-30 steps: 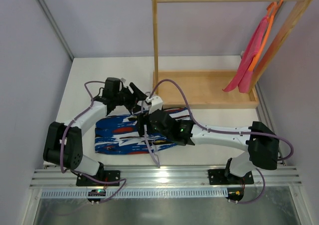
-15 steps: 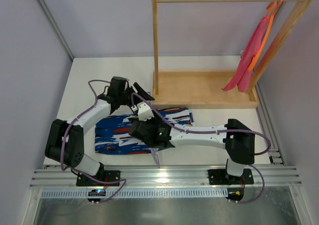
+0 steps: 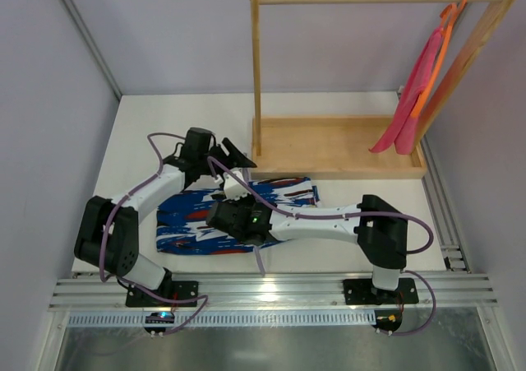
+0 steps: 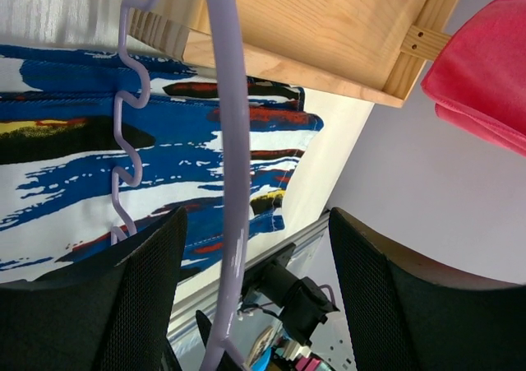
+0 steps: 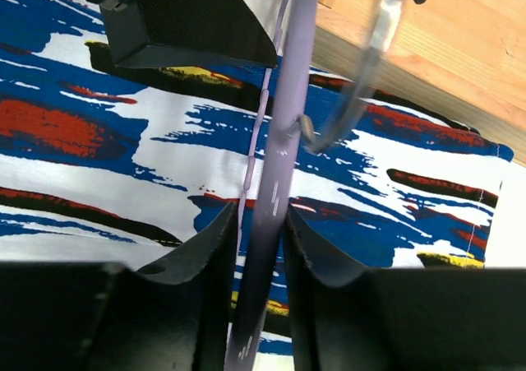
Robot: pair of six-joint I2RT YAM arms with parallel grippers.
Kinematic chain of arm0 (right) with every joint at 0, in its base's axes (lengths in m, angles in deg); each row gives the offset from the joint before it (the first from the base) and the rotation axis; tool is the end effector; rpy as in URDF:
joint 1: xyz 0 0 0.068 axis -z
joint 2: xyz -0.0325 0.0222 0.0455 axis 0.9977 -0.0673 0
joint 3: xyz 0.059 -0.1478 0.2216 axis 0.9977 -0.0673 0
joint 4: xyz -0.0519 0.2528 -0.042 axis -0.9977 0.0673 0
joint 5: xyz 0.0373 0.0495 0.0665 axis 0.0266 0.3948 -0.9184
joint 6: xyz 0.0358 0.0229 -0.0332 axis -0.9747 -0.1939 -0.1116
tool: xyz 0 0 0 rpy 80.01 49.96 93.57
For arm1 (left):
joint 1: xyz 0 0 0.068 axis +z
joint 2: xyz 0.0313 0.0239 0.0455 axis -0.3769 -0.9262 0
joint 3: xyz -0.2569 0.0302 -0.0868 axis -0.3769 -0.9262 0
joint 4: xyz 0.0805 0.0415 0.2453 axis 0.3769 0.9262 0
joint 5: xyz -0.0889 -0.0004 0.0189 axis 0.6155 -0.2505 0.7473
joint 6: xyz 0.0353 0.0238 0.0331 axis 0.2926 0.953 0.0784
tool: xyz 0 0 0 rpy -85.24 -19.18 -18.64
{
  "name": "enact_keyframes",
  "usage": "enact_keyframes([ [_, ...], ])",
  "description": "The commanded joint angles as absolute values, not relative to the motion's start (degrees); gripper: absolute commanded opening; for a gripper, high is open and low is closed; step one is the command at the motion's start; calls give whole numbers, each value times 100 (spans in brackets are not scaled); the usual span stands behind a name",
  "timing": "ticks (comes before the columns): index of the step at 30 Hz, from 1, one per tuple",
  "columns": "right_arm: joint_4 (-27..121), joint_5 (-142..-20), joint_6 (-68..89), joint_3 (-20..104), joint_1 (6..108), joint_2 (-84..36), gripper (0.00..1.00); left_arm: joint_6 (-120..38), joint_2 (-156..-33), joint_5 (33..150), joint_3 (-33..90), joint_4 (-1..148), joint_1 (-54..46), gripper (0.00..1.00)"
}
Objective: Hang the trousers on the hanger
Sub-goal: Place trousers on hanger
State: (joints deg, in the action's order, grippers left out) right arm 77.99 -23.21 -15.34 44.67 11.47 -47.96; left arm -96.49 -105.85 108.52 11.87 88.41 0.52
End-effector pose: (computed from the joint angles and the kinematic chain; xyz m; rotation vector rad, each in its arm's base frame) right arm 0.1284 0.3647 0.2303 -0.4966 2.0850 -0.1029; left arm 0.2932 -0.1327 0.2275 -0.7809 2.5010 -1.1922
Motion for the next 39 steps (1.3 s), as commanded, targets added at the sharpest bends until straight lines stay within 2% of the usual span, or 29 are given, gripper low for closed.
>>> enact_keyframes([
  [1, 7812, -2027, -1818, 4459, 1117, -4577, 29, -9656, -10647, 10731, 1422, 8864, 26, 70],
  [9, 6769, -2342, -2231, 3081, 1293, -3698, 9, -9199, -10780, 10379, 1536, 9513, 61, 72],
  [10, 6583, -2396, -2196, 2913, 1302, -3567, 4, -9190, -10779, 10362, 1536, 9523, 87, 72],
  [14, 5827, -2729, -2213, 2123, 1416, -2926, 4, -9067, -10657, 10326, 1536, 9672, 289, 73],
  [18, 5466, -2870, -2459, 1858, 1530, -2556, 4, -8558, -10438, 10230, 1737, 10224, 772, 73],
  [22, 5263, -3020, -2863, 1760, 1574, -2353, 4, -7619, -10130, 9923, 1660, 11225, 1894, 73],
  [28, 4894, -3196, -3303, 1892, 1592, -2545, 4, -6527, -9672, 9869, 1080, 11571, 3731, 73],
  [33, 5148, -2837, -3864, 1989, 1583, -2757, 4, -6377, -9707, 9931, 526, 11440, 4157, 69],
  [39, 5280, -2660, -4340, 1831, 1574, -2932, 4, -6430, -9733, 9738, 182, 11289, 4227, 71],
])
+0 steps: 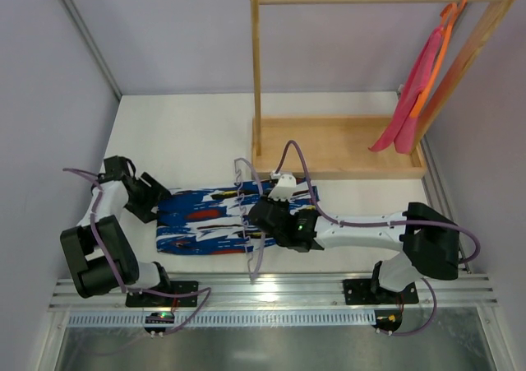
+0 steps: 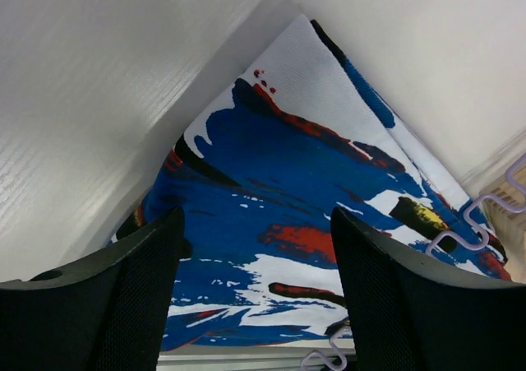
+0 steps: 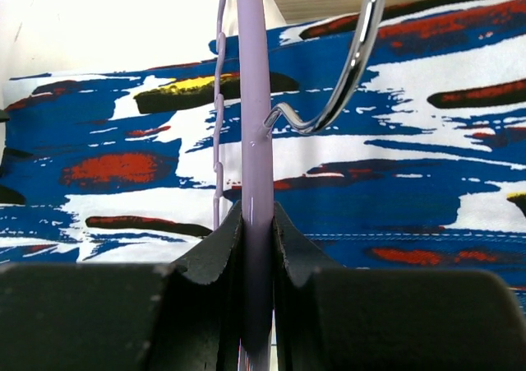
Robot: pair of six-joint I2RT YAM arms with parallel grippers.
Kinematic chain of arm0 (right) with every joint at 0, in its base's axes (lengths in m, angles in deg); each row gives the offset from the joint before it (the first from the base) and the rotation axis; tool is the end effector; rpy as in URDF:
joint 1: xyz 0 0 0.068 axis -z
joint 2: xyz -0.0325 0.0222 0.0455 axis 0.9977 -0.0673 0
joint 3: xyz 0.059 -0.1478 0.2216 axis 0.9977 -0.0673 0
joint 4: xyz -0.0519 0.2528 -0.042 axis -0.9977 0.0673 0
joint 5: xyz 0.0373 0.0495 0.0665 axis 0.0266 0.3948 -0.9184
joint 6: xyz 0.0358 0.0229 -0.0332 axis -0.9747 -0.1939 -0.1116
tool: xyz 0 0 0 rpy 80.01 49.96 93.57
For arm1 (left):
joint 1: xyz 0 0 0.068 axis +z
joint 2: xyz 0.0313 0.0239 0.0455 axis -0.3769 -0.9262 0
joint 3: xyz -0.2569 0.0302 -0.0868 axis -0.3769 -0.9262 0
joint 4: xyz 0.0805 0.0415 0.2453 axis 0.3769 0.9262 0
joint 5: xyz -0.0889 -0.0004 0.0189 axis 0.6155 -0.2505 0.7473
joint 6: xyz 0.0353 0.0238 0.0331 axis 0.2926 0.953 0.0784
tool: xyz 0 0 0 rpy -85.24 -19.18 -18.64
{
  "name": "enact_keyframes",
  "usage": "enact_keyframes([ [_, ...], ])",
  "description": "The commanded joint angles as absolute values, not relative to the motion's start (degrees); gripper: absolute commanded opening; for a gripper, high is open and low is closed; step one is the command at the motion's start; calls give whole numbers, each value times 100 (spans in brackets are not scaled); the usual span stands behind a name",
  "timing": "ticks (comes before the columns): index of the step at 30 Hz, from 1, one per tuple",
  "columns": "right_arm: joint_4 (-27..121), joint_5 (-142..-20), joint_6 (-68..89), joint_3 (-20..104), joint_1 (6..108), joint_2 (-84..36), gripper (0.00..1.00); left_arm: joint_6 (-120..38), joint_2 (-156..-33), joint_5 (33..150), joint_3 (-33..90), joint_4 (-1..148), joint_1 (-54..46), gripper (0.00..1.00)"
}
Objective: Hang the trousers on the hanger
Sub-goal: Place trousers on hanger
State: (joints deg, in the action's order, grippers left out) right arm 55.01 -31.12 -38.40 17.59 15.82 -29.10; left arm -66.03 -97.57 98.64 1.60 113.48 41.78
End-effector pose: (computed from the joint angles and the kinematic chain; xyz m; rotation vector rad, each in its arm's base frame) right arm 0.1273 0.2846 0.2175 0.0805 2.1293 0.4378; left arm 0.2290 0.0716 0.1855 -1.2766 2.5177 -0.4475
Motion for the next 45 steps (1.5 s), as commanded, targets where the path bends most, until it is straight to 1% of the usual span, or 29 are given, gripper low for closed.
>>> enact_keyframes([
  [1, 5289, -2625, -4349, 1813, 1574, -2933, 4, -6447, -9751, 9633, 235, 11412, 4227, 72],
  [2, 5333, -2520, -4384, 1804, 1557, -2933, 4, -6456, -9751, 9527, 270, 11448, 4227, 74],
  [3, 5455, -2450, -4428, 1804, 1539, -2898, 4, -6465, -9725, 9309, 279, 11457, 4227, 78],
  [7, 5570, -2159, -4411, 1717, 1513, -2819, 4, -6509, -9759, 8921, 253, 11439, 4245, 84],
  [11, 5510, -2124, -4393, 1585, 1521, -2845, 4, -6509, -9944, 8902, 236, 11361, 4271, 84],
  [13, 5413, -2167, -4340, 1515, 1513, -2854, 4, -6518, -10075, 9103, 165, 11290, 4271, 84],
  [19, 4833, -2457, -3945, 1400, 1513, -2880, 4, -6491, -10287, 9377, 130, 11185, 4271, 78],
  [22, 4894, -2545, -3936, 1496, 1513, -3029, 4, -6518, -10357, 9508, 77, 11088, 4271, 72],
  [25, 4947, -2563, -4024, 1488, 1513, -3109, 4, -6492, -10454, 9605, 103, 11114, 4271, 58],
  [26, 4947, -2563, -4059, 1436, 1513, -3109, 4, -6483, -10463, 9605, 121, 11149, 4262, 49],
  [28, 4947, -2555, -4077, 1418, 1513, -3117, 4, -6491, -10463, 9632, 147, 11167, 4271, 38],
  [29, 4981, -2554, -4068, 1400, 1513, -3135, 4, -6483, -10463, 9667, 147, 11167, 4271, 28],
  [31, 5026, -2545, -4094, 1409, 1513, -3161, 4, -6465, -10446, 9833, 174, 11175, 4280, 15],
  [32, 5043, -2546, -4085, 1409, 1521, -3161, 4, -6439, -10428, 9912, 200, 11175, 4288, 6],
  [33, 5069, -2528, -4120, 1418, 1513, -3179, 4, -6430, -10384, 10200, 218, 11175, 4289, 1],
  [38, 5114, -2537, -4121, 1453, 1513, -3232, 4, -6421, -9902, 11160, 270, 11009, 4253, 0],
  [42, 5184, -2493, -4138, 1505, 1513, -3258, 4, -6360, -9374, 11363, 586, 11323, 4008, 0],
  [45, 5324, -2431, -4208, 1584, 1513, -3302, 4, -6421, -9005, 11468, 771, 11386, 3595, 0],
])
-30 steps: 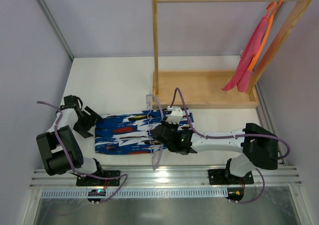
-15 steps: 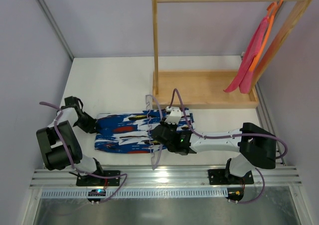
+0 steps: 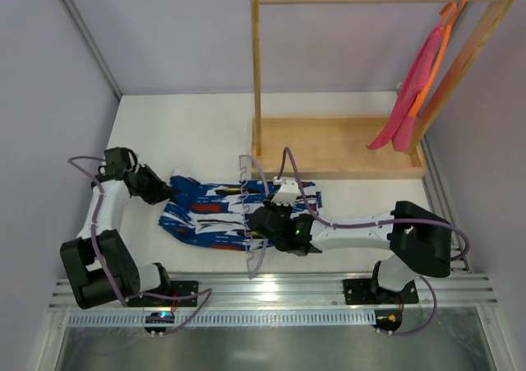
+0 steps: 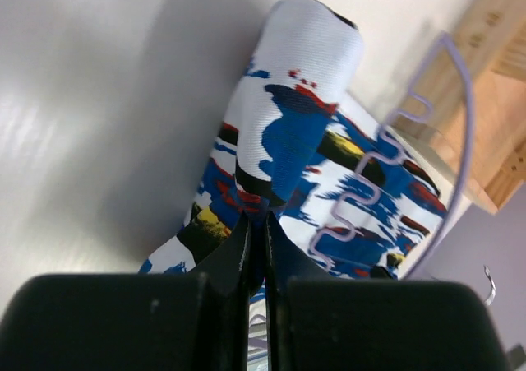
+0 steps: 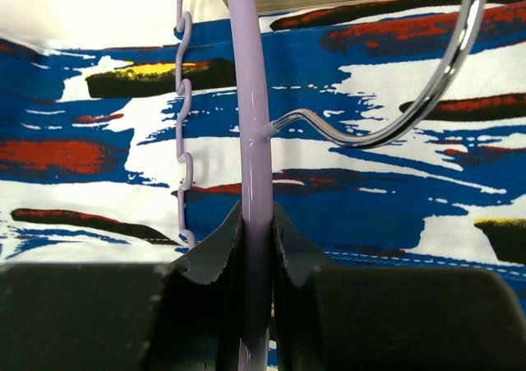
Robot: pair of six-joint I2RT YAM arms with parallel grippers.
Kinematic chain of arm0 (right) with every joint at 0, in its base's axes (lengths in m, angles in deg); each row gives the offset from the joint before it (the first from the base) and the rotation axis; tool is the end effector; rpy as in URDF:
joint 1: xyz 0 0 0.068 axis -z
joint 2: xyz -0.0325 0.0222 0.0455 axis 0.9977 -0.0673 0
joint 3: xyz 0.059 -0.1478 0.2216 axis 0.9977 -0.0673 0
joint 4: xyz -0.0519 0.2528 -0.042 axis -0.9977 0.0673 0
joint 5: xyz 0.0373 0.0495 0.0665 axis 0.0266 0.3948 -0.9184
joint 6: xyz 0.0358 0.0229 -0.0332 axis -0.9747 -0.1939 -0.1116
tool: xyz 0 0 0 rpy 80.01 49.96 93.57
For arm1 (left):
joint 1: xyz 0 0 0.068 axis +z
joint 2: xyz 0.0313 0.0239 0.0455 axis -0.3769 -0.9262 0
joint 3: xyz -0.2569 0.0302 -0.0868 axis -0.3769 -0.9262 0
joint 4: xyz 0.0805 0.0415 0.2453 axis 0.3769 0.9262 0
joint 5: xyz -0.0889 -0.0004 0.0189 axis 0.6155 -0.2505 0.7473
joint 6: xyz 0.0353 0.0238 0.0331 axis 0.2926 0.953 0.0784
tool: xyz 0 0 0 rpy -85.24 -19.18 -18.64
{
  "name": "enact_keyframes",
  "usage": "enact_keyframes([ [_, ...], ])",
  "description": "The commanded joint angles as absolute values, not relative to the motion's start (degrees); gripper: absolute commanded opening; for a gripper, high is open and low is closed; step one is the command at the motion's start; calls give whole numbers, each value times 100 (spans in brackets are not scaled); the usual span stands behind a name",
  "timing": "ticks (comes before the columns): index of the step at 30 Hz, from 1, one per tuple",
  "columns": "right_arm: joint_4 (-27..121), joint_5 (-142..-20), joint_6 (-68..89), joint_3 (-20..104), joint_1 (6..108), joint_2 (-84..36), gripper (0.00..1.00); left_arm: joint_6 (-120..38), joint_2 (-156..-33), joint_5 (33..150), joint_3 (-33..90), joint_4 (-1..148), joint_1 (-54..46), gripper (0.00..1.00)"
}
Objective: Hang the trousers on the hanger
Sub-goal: Place trousers on hanger
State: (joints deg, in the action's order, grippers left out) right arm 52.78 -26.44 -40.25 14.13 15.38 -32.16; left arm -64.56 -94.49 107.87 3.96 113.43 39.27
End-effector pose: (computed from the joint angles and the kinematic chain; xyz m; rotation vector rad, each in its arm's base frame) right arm 0.1256 0.2806 0.1882 0.1090 2.1103 0.3310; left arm 0.2353 0.0569 0.2109 -1.0818 2.4899 -0.6773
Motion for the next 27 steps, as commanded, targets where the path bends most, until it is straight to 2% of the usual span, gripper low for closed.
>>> enact_keyframes([
  [1, 5385, -2388, -4252, 1646, 1513, -3311, 4, -6552, -8908, 11477, 798, 11352, 3464, 0],
  [6, 5895, -2212, -4524, 1848, 1513, -3407, 4, -7158, -8469, 11740, 640, 10851, 2646, 0],
  [10, 6081, -2115, -4736, 1805, 1521, -3338, 4, -7633, -8258, 11252, 342, 10815, 1987, 0],
  [17, 6344, -2001, -4771, 1997, 1513, -3319, 4, -8143, -7503, 9546, 288, 11852, 2047, 0],
  [25, 6248, -2027, -4709, 2068, 1521, -3328, 4, -8143, -6912, 8745, 640, 12546, 2188, 0],
  [27, 6143, -2036, -4683, 2042, 1504, -3285, 4, -8231, -6903, 9127, 509, 12390, 2188, 0],
])
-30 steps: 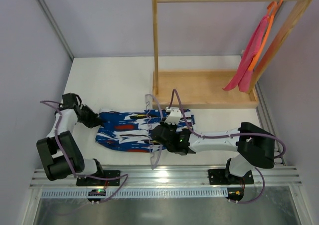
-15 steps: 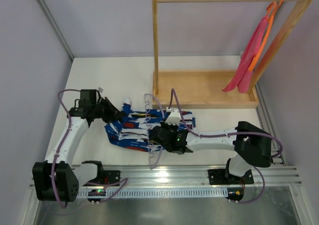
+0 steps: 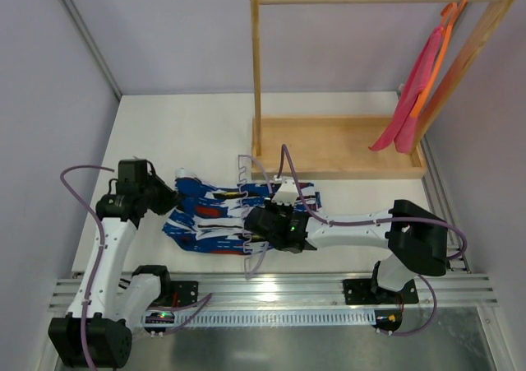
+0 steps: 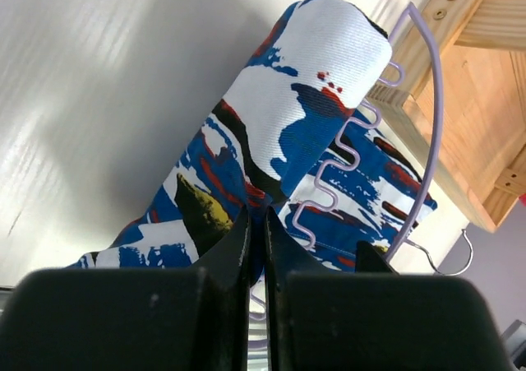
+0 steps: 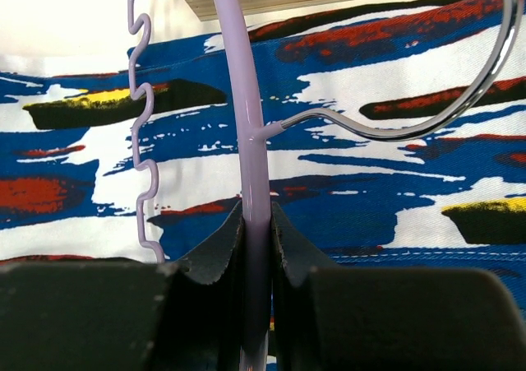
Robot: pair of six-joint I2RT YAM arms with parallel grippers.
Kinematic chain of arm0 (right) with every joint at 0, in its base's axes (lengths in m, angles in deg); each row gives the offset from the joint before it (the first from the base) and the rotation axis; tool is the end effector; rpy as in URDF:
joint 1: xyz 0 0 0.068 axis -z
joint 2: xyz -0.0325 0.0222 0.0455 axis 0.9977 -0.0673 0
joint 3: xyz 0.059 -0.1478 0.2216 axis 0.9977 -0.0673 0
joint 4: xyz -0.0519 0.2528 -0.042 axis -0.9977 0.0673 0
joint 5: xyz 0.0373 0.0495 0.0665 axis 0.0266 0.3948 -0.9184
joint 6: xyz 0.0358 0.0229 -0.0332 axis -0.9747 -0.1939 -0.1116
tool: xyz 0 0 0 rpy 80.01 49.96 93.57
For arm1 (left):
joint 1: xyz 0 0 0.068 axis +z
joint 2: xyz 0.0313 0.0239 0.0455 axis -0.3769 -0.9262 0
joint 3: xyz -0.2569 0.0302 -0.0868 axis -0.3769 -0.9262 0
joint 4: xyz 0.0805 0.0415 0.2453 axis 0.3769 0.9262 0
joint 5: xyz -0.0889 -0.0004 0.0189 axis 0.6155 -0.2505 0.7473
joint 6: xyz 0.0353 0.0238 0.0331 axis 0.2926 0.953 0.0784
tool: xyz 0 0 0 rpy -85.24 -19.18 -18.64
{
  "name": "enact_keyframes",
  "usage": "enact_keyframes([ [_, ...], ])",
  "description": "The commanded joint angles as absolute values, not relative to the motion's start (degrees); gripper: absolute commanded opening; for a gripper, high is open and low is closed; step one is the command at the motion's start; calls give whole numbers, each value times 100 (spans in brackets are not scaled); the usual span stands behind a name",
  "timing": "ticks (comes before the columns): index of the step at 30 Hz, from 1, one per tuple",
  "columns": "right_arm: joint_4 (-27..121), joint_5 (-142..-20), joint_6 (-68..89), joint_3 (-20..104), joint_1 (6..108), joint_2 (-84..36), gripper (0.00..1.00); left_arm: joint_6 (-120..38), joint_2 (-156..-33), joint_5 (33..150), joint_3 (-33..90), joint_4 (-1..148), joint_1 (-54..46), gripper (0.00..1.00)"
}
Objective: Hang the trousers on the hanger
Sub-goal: Place trousers on hanger
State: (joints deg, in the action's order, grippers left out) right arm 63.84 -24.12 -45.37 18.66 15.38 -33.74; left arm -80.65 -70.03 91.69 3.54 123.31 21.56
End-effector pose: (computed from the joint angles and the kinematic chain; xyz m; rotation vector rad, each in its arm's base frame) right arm 0.1270 0.2817 0.1921 0.1495 2.1389 0.2150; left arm 0.1697 -0.0071 0.2766 -1.0303 2.3255 -0.5585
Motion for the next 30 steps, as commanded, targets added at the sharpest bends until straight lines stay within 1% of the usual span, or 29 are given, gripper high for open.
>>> enact_keyframes([
  [1, 6090, -2053, -4657, 1989, 1504, -3276, 4, -8301, -6912, 9392, 412, 12214, 2197, 1],
  [4, 5730, -2141, -4472, 1849, 1495, -3171, 4, -8863, -7008, 10567, -140, 10828, 2031, 1],
  [5, 5581, -2167, -4429, 1831, 1495, -3161, 4, -8977, -7096, 10703, -160, 10328, 1917, 1],
  [6, 5510, -2237, -4315, 1805, 1504, -3144, 4, -8953, -7193, 10739, -117, 10245, 1628, 1],
  [10, 5220, -2326, -4261, 1603, 1495, -3074, 4, -8890, -7615, 10625, 209, 9850, 951, 0],
  [12, 5131, -2343, -4279, 1541, 1495, -3030, 4, -9066, -7738, 10616, 183, 9490, 756, 0],
  [17, 5078, -2317, -4314, 1426, 1495, -2915, 4, -9277, -8264, 10283, 86, 9216, 107, 0],
  [21, 5087, -2264, -4323, 1418, 1486, -2871, 4, -9716, -8651, 10116, -221, 8627, -325, 0],
  [25, 5131, -2203, -4367, 1391, 1495, -2801, 4, -9770, -9196, 9826, -12, 8802, -720, 1],
  [30, 5263, -2098, -4445, 1374, 1486, -2748, 4, -10077, -9628, 9843, -28, 8671, -1002, 0],
])
